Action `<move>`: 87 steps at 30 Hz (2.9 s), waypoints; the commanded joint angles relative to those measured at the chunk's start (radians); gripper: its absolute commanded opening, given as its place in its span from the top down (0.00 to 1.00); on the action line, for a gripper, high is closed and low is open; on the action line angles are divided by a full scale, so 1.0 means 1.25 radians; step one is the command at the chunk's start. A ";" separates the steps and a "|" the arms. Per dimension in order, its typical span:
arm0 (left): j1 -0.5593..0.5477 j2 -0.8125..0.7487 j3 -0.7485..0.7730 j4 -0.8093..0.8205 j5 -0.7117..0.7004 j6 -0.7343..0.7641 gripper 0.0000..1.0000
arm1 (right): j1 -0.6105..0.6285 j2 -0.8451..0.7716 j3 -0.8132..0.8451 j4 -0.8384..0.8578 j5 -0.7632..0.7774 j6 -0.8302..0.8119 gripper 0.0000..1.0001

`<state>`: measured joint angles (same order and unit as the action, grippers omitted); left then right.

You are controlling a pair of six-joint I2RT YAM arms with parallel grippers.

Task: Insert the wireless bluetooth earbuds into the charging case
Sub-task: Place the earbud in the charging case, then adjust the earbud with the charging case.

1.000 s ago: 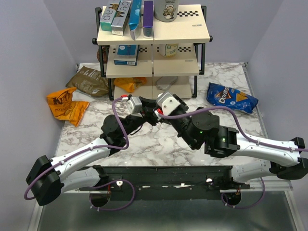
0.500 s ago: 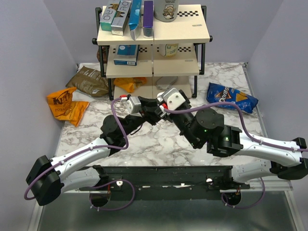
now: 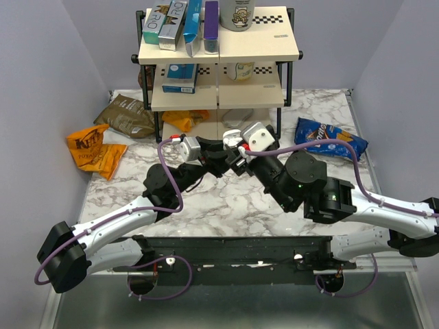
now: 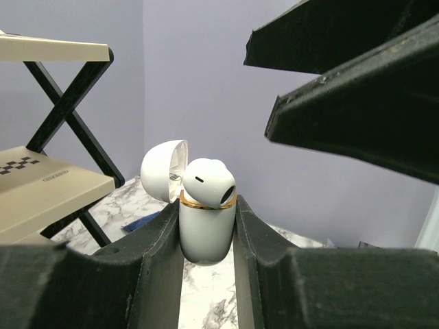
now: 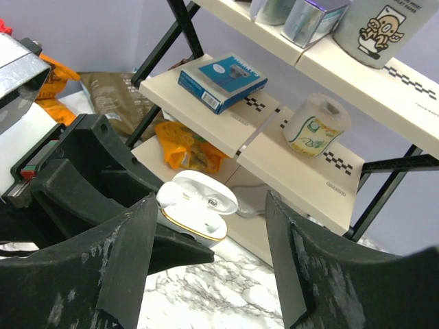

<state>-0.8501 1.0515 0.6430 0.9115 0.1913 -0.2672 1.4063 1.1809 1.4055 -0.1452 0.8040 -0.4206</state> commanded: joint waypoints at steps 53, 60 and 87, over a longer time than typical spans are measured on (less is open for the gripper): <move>0.004 -0.041 0.007 0.003 -0.008 0.005 1.00 | -0.065 -0.007 0.018 -0.052 0.067 0.059 0.25; 0.004 -0.037 0.005 0.003 -0.005 0.005 1.00 | -0.065 -0.013 0.029 -0.052 0.042 0.074 0.25; 0.004 -0.029 -0.001 0.007 -0.012 0.010 1.00 | -0.064 -0.016 0.055 -0.072 -0.070 0.145 0.25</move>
<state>-0.8455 1.0172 0.6430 0.8951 0.1791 -0.2695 1.3281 1.1744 1.4391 -0.2333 0.7521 -0.2604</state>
